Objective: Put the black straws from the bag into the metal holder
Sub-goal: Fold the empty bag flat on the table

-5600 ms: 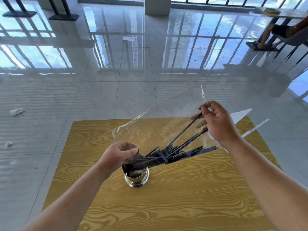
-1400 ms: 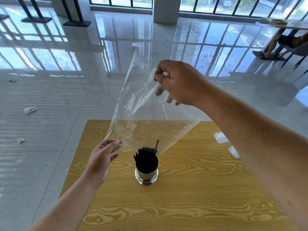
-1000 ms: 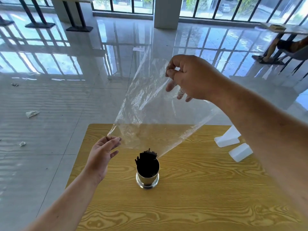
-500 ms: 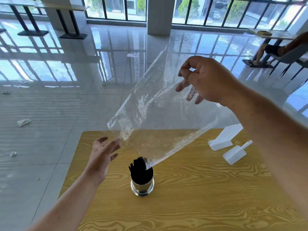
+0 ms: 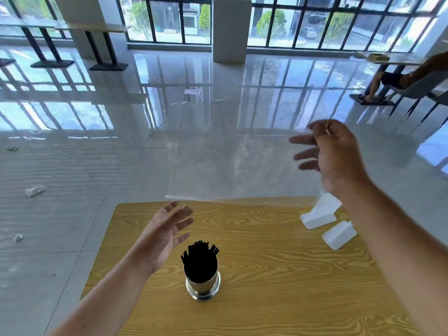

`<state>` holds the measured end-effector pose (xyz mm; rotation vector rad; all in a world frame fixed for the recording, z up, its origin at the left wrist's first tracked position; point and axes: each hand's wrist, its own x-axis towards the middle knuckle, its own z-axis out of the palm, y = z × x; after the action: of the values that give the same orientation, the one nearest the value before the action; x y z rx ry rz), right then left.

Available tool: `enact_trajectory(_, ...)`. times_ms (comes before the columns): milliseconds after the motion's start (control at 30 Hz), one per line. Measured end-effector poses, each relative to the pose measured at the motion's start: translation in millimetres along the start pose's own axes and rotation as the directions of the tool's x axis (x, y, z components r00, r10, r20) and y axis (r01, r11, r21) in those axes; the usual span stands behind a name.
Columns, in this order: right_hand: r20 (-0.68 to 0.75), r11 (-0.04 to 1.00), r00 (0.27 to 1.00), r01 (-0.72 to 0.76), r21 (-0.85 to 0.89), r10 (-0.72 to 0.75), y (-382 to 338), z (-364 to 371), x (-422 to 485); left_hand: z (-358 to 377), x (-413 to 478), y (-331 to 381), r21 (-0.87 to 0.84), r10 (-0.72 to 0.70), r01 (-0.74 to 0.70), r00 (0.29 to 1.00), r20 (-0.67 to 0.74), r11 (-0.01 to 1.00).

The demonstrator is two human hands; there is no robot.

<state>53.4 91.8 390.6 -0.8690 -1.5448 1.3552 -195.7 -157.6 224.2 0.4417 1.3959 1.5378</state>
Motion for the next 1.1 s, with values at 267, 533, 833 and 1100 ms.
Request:
enact_trajectory(267, -0.072, 0.907, 0.964, -0.215, 0.363, 0.258, 67.7, 40.3, -22.3, 56.1, 19.3, 28.5, 0.042, -0.019, 0.016, 0.995, 0.095, 0.999)
enact_trajectory(533, 0.065, 0.86, 0.898, -0.435, 0.268, 0.434, 108.8, 37.4, -30.6, 48.1, 38.0, 53.3, 0.129, 0.203, -0.185, 0.968, -0.149, 0.974)
enact_trajectory(833, 0.035, 0.901, 0.951, -0.28, -0.332, 0.308, 124.0, 1.1, -22.4, 21.7, 46.3, 95.0, 0.406, 0.2, -0.209, 0.978, 0.065, 0.89)
enact_trajectory(1100, 0.383, 0.909, 0.825, -0.385, -0.157, 0.416, 103.2, 12.8, -5.8, 17.8, 43.6, 110.6, 0.412, 0.033, -0.154, 0.957, 0.287, 0.898)
